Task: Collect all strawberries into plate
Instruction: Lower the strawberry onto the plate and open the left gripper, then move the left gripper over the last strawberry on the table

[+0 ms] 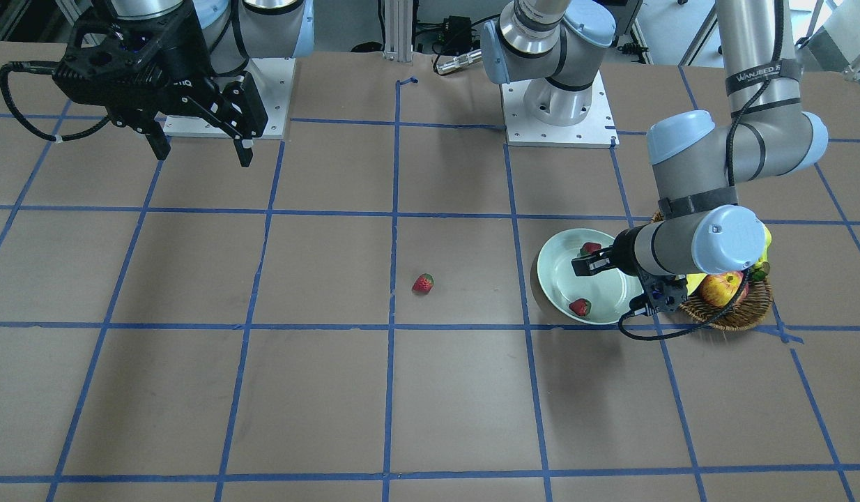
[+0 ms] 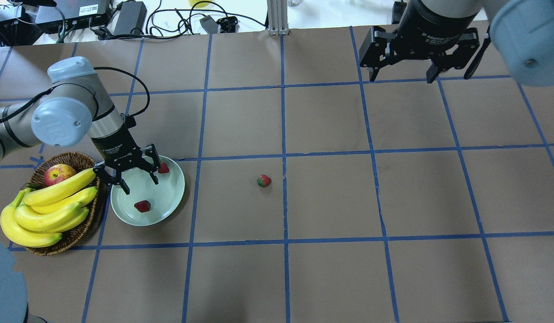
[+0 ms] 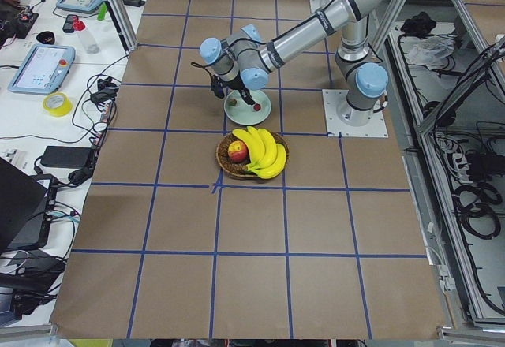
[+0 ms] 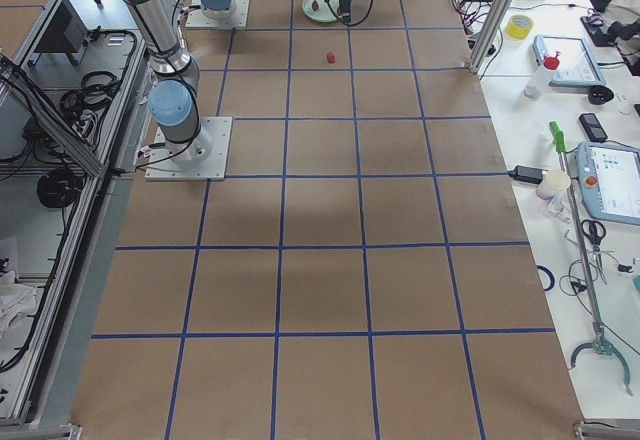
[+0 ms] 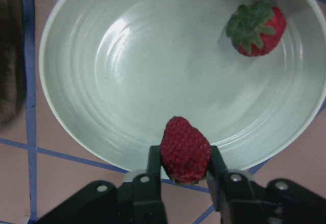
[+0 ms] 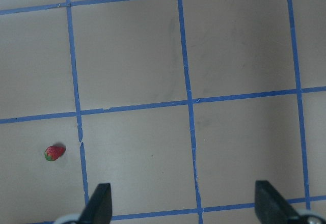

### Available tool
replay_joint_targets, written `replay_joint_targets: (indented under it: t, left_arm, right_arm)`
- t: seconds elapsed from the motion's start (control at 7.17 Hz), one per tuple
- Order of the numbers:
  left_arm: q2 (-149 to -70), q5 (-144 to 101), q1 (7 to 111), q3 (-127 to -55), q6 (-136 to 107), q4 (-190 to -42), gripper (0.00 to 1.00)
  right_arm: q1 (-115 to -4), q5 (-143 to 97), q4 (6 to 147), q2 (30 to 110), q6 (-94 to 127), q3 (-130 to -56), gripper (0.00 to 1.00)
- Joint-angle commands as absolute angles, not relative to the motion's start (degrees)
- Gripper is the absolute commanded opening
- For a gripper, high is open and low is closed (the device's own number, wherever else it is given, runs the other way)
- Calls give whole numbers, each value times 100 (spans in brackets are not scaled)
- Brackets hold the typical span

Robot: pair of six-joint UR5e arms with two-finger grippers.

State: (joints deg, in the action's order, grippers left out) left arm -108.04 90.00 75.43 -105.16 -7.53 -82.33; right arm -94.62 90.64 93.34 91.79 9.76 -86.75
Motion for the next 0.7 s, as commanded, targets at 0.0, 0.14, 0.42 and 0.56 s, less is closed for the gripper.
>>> replay_joint_targets:
  t: [0.0,0.14,0.42,0.56]
  left_arm:
    - [-10767,8886,7654,-10172,-1017,-8244,100]
    - [-10819,8294,7847,-9934,-1185,-8201,100]
    - [-10837,7946,8381,-9905,-1476,-7657,100]
    - [-10907,7937,8881,-9914,-1398,-7272,100]
  right_arm:
    - [-9448,9062,9334,9176,976,-8675,100]
    - [-9448,9070,9334,9176,976,-8675,100]
    - [-9448,9070,9334,9176,976,-8675,100]
    - [-9448,9070,9334,9176,976,-8675,100]
